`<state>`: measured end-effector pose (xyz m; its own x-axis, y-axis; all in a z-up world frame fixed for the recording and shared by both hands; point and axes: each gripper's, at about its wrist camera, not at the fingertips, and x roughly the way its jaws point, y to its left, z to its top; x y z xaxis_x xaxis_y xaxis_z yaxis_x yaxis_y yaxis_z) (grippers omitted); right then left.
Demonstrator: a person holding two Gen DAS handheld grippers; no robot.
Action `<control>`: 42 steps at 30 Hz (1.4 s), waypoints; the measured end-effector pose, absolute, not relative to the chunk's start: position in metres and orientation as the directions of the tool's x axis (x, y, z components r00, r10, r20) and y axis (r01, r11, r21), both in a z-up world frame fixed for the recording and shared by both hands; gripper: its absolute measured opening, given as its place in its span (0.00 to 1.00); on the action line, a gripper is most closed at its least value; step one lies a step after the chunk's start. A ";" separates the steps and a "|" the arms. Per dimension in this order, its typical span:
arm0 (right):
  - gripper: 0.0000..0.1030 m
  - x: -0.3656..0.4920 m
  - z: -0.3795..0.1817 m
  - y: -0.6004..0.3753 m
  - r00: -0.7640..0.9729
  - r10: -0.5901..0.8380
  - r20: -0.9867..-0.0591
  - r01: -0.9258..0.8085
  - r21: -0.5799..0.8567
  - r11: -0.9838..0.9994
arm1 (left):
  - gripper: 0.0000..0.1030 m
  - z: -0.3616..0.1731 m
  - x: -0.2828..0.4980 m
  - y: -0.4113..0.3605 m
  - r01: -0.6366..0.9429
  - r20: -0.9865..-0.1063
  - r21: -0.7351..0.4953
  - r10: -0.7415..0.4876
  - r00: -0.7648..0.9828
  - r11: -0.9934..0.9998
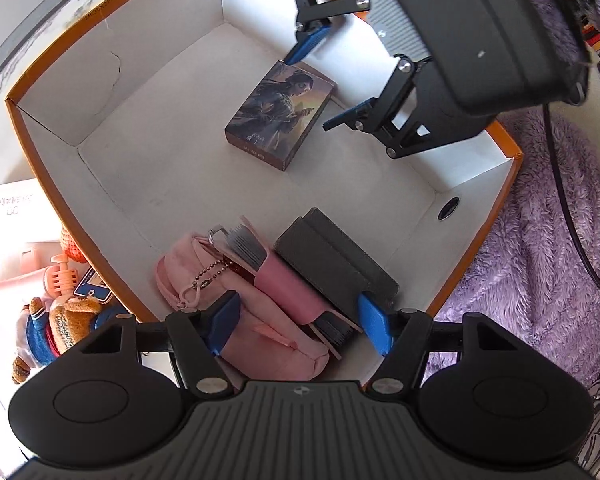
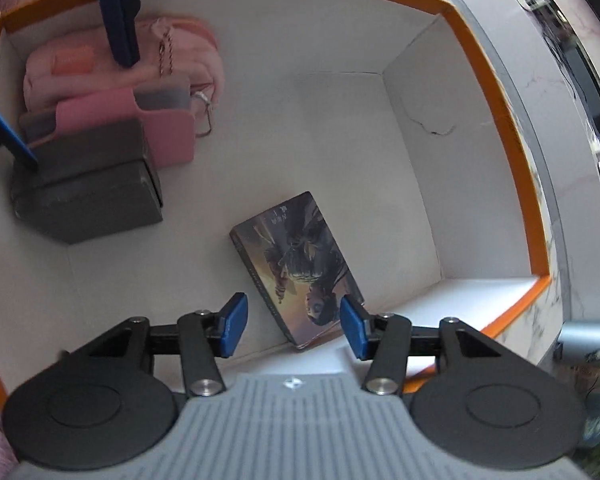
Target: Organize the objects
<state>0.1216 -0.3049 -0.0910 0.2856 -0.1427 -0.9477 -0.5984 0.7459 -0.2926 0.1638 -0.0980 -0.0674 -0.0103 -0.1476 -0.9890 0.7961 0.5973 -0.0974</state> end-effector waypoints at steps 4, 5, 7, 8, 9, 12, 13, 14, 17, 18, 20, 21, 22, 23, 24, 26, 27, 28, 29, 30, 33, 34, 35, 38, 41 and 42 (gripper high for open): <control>0.57 0.128 -0.102 -0.312 0.276 -0.154 -0.949 -0.650 -0.302 0.697 | 0.75 -0.069 0.165 -0.098 0.792 -0.988 -0.110 -0.154 -0.021 0.600; 0.57 0.130 -0.105 -0.314 0.268 -0.151 -0.951 -0.657 -0.295 0.694 | 0.75 -0.069 0.164 -0.098 0.793 -0.988 -0.111 -0.154 -0.021 0.600; 0.57 0.134 -0.111 -0.319 0.245 -0.145 -0.959 -0.664 -0.275 0.695 | 0.75 -0.069 0.165 -0.098 0.792 -0.988 -0.112 -0.155 -0.022 0.600; 0.56 0.136 -0.114 -0.321 0.231 -0.142 -0.963 -0.662 -0.262 0.702 | 0.75 -0.069 0.164 -0.098 0.792 -0.987 -0.114 -0.157 -0.024 0.600; 0.58 0.137 -0.116 -0.323 0.231 -0.140 -0.963 -0.661 -0.261 0.704 | 0.75 -0.070 0.164 -0.098 0.791 -0.987 -0.116 -0.158 -0.025 0.600; 0.57 0.137 -0.114 -0.328 0.230 -0.121 -0.966 -0.643 -0.244 0.726 | 0.75 -0.069 0.164 -0.097 0.789 -0.986 -0.124 -0.165 -0.028 0.602; 0.54 0.136 -0.113 -0.328 0.233 -0.120 -0.965 -0.642 -0.245 0.727 | 0.75 -0.069 0.164 -0.097 0.787 -0.985 -0.127 -0.168 -0.030 0.604; 0.48 0.134 -0.112 -0.327 0.233 -0.116 -0.965 -0.641 -0.243 0.728 | 0.75 -0.070 0.164 -0.097 0.786 -0.985 -0.129 -0.170 -0.031 0.605; 0.11 0.136 -0.098 -0.331 0.201 -0.045 -0.979 -0.576 -0.155 0.802 | 0.75 -0.071 0.165 -0.097 0.782 -0.985 -0.129 -0.172 -0.028 0.610; 0.00 0.138 -0.094 -0.336 0.184 -0.016 -0.983 -0.535 -0.113 0.837 | 0.75 -0.071 0.165 -0.097 0.781 -0.985 -0.127 -0.172 -0.025 0.611; 0.00 0.137 -0.090 -0.338 0.192 -0.008 -0.981 -0.501 -0.105 0.859 | 0.74 -0.069 0.163 -0.097 0.778 -0.985 -0.121 -0.172 -0.018 0.616; 0.00 0.134 -0.087 -0.337 0.212 -0.004 -0.977 -0.509 -0.113 0.853 | 0.74 -0.069 0.162 -0.097 0.778 -0.985 -0.118 -0.171 -0.014 0.618; 0.01 0.133 -0.085 -0.336 0.226 -0.007 -0.974 -0.514 -0.126 0.849 | 0.74 -0.068 0.161 -0.097 0.777 -0.985 -0.116 -0.172 -0.011 0.619; 0.07 0.133 -0.084 -0.335 0.239 -0.020 -0.971 -0.518 -0.145 0.843 | 0.74 -0.068 0.161 -0.097 0.777 -0.985 -0.116 -0.172 -0.010 0.619; 0.18 0.134 -0.083 -0.333 0.247 -0.033 -0.968 -0.532 -0.164 0.831 | 0.74 -0.069 0.161 -0.097 0.776 -0.985 -0.116 -0.172 -0.010 0.620; 0.50 0.137 -0.084 -0.331 0.256 -0.046 -0.966 -0.558 -0.187 0.808 | 0.74 -0.066 0.164 -0.095 0.775 -0.986 -0.117 -0.167 -0.016 0.621; 0.56 0.140 -0.085 -0.329 0.250 -0.046 -0.967 -0.576 -0.187 0.796 | 0.74 -0.066 0.164 -0.096 0.775 -0.986 -0.117 -0.163 -0.019 0.621; 0.56 0.143 -0.088 -0.327 0.239 -0.046 -0.970 -0.589 -0.183 0.787 | 0.74 -0.066 0.165 -0.096 0.774 -0.987 -0.117 -0.160 -0.021 0.622; 0.56 0.146 -0.091 -0.326 0.228 -0.050 -0.972 -0.603 -0.181 0.777 | 0.74 -0.066 0.165 -0.096 0.775 -0.987 -0.117 -0.158 -0.023 0.622; 0.56 0.149 -0.095 -0.324 0.220 -0.061 -0.974 -0.616 -0.187 0.766 | 0.74 -0.066 0.165 -0.097 0.775 -0.987 -0.117 -0.156 -0.024 0.620; 0.57 0.161 -0.108 -0.320 0.191 -0.112 -0.975 -0.644 -0.210 0.736 | 0.73 -0.067 0.165 -0.096 0.776 -0.987 -0.116 -0.159 -0.021 0.620; 0.57 0.165 -0.112 -0.320 0.183 -0.123 -0.975 -0.648 -0.214 0.731 | 0.72 -0.066 0.165 -0.096 0.776 -0.987 -0.114 -0.160 -0.018 0.620; 0.61 0.168 -0.113 -0.319 0.184 -0.126 -0.975 -0.647 -0.216 0.731 | 0.72 -0.067 0.165 -0.095 0.775 -0.987 -0.115 -0.162 -0.016 0.621; 0.65 0.174 -0.118 -0.322 0.167 -0.138 -0.976 -0.634 -0.214 0.743 | 0.71 -0.067 0.165 -0.095 0.775 -0.986 -0.117 -0.167 -0.014 0.621; 0.63 0.184 -0.115 -0.334 0.144 -0.119 -0.982 -0.577 -0.181 0.796 | 0.69 -0.067 0.165 -0.094 0.772 -0.985 -0.117 -0.172 -0.009 0.625; 0.63 0.187 -0.113 -0.340 0.143 -0.106 -0.984 -0.543 -0.167 0.823 | 0.69 -0.067 0.165 -0.093 0.770 -0.984 -0.117 -0.176 -0.007 0.627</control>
<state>0.1867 -0.3401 -0.1130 0.1428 -0.1059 -0.9841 -0.5428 0.8230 -0.1673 0.1654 -0.0934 -0.0667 -0.0065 -0.1761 -0.9844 0.7703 0.6268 -0.1172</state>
